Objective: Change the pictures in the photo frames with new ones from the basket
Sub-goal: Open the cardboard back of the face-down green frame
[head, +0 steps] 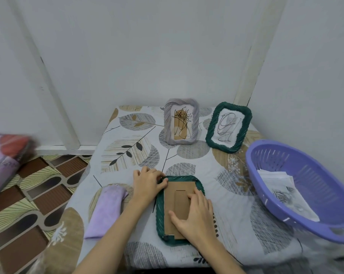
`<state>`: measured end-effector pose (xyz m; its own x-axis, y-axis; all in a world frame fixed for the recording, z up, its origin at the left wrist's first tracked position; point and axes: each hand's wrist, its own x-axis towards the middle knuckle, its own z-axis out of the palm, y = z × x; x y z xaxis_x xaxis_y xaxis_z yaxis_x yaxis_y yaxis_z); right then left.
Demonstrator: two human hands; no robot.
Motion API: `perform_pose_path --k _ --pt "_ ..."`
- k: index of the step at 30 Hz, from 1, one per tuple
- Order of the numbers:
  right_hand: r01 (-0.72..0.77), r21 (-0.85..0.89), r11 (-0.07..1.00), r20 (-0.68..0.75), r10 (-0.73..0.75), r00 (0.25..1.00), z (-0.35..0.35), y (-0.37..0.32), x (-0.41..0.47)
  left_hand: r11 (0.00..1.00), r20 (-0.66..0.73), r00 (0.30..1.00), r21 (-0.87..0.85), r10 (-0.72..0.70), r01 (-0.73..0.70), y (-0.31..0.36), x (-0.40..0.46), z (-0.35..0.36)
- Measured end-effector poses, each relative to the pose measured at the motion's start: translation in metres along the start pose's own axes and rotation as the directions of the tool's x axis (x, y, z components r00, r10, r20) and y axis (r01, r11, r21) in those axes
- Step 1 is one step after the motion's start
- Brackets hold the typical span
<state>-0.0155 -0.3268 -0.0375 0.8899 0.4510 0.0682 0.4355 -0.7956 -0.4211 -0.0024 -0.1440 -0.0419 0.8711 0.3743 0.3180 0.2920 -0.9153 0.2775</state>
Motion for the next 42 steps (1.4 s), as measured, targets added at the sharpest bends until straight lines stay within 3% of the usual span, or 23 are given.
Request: perform_pose_path --k 3,8,15,20,25,30,34,39,42 --pt "-0.009 0.018 1.000 -0.001 0.009 1.000 0.000 -0.001 0.000 1.000 -0.051 0.999 0.027 0.012 -0.010 0.000 -0.002 0.007" --pt "-0.021 0.096 0.995 0.021 0.019 1.000 -0.004 -0.003 -0.002 0.997 -0.068 0.998 -0.082 -0.015 0.010 -0.001 -0.008 0.011" --pt "-0.044 0.320 0.946 -0.012 0.050 0.999 -0.009 -0.012 0.002 0.994 0.293 0.955 -0.089 -0.037 0.066 -0.025 -0.049 -0.027" --pt "-0.044 0.370 0.928 -0.041 0.063 0.997 -0.018 -0.012 -0.002 0.996 0.391 0.920 -0.080 -0.006 0.041 -0.021 -0.047 -0.032" --pt "-0.020 0.430 0.903 -0.100 0.070 0.992 -0.041 0.002 0.001 0.994 0.397 0.918 -0.107 0.012 0.033 -0.015 -0.053 -0.030" --pt "-0.048 0.505 0.862 -0.048 0.083 0.995 -0.050 0.015 0.010 0.978 0.400 0.916 -0.194 0.012 0.072 -0.006 -0.057 -0.029" --pt "-0.022 0.469 0.883 -0.053 0.053 0.997 -0.042 0.009 0.012 0.922 0.310 0.948 -0.344 -0.066 0.177 0.000 -0.059 -0.026" --pt "-0.008 0.440 0.898 -0.057 0.037 0.998 -0.040 0.009 0.017 0.917 0.310 0.948 -0.354 -0.070 0.183 0.007 -0.064 -0.023" --pt "-0.006 0.419 0.908 -0.044 0.027 0.999 -0.039 0.007 0.019 0.838 0.313 0.943 -0.480 -0.113 0.259 0.012 -0.064 -0.027"
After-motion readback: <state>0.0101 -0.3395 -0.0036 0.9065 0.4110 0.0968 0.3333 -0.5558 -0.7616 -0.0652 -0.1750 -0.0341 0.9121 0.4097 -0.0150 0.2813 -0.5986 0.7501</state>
